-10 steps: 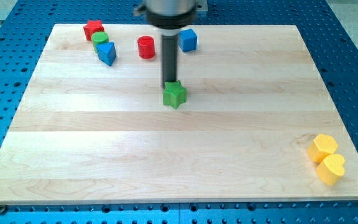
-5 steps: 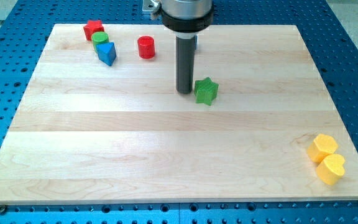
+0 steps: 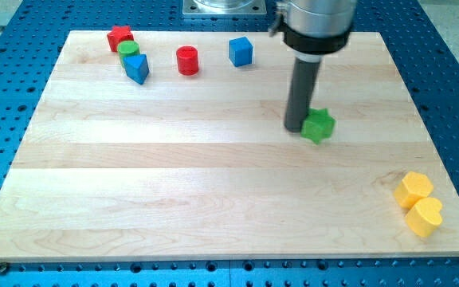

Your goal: Move the green star above the yellow hexagon

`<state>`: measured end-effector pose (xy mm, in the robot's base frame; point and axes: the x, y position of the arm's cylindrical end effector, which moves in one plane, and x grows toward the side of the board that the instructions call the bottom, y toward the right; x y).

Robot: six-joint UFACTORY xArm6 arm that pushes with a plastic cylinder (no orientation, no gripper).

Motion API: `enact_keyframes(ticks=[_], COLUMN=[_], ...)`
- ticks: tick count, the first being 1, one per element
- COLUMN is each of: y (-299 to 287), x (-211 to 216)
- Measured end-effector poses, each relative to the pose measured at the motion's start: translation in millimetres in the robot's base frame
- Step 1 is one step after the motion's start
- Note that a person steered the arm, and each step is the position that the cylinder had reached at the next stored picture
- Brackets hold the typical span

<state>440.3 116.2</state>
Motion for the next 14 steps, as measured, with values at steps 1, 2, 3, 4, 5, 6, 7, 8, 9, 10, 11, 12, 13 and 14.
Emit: enact_keyframes(ticks=[1,2,3,4,5,6,7,8,9,10,11,12,13,14], y=[34,60,57,83,96,96,96,95,94,91,99,138,153,153], x=[25,30,-3,-4,5,29,42,58,73,57,25,18,20,20])
